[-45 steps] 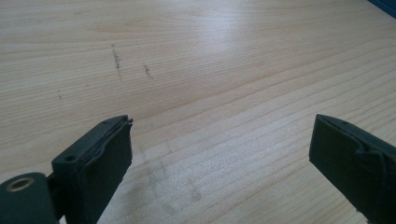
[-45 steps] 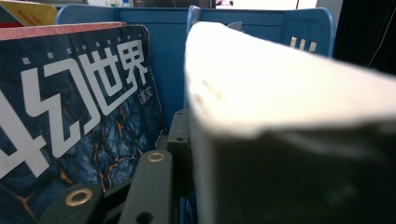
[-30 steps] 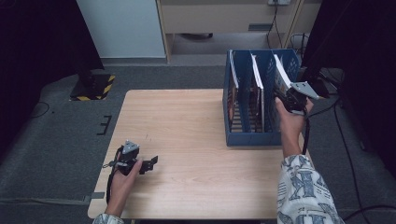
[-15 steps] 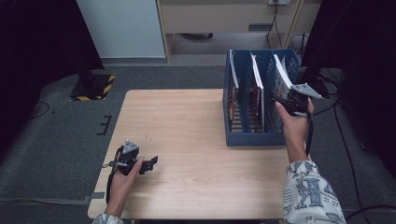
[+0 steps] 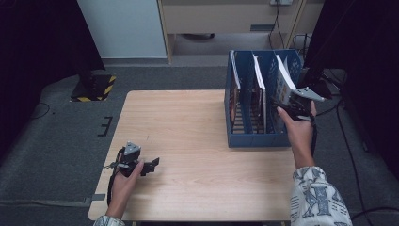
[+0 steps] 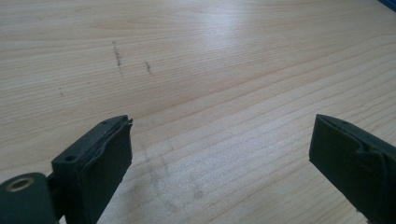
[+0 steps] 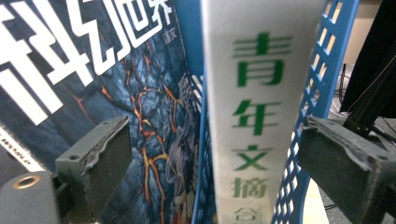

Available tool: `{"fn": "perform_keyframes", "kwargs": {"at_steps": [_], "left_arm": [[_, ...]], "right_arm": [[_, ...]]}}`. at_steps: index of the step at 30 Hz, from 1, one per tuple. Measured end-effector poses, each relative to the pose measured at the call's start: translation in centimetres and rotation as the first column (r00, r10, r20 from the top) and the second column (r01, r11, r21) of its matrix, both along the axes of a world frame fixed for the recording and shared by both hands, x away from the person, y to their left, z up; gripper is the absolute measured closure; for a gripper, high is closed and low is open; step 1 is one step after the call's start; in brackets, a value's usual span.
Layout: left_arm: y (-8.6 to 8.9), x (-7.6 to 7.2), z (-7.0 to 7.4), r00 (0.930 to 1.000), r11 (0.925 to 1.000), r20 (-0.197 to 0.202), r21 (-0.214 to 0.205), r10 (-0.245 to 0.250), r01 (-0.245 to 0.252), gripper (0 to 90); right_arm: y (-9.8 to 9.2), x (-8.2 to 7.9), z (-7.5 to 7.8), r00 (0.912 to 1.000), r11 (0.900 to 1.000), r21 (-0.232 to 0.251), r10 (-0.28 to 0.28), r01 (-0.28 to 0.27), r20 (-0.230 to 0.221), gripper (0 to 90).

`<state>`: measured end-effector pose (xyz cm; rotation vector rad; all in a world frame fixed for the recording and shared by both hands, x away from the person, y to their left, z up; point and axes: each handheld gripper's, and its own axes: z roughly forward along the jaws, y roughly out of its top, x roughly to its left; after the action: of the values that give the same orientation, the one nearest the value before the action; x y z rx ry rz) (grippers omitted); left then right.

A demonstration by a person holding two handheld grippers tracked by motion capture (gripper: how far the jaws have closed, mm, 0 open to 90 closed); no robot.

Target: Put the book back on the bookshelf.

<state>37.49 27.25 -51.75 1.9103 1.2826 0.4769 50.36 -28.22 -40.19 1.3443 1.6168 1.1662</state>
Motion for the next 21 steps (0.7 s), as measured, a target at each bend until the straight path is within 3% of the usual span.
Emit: {"fn": "perform_keyframes", "kwargs": {"at_steps": [21], "left_arm": [[0.0,0.0,0.0,1.0,1.0,-0.004,0.004,-0.001,0.001,5.2]], "right_arm": [[-0.3,-1.2,-0.4,0.9993,0.9998,-0.004,0.02,-0.02,-0.031,6.4]]}}
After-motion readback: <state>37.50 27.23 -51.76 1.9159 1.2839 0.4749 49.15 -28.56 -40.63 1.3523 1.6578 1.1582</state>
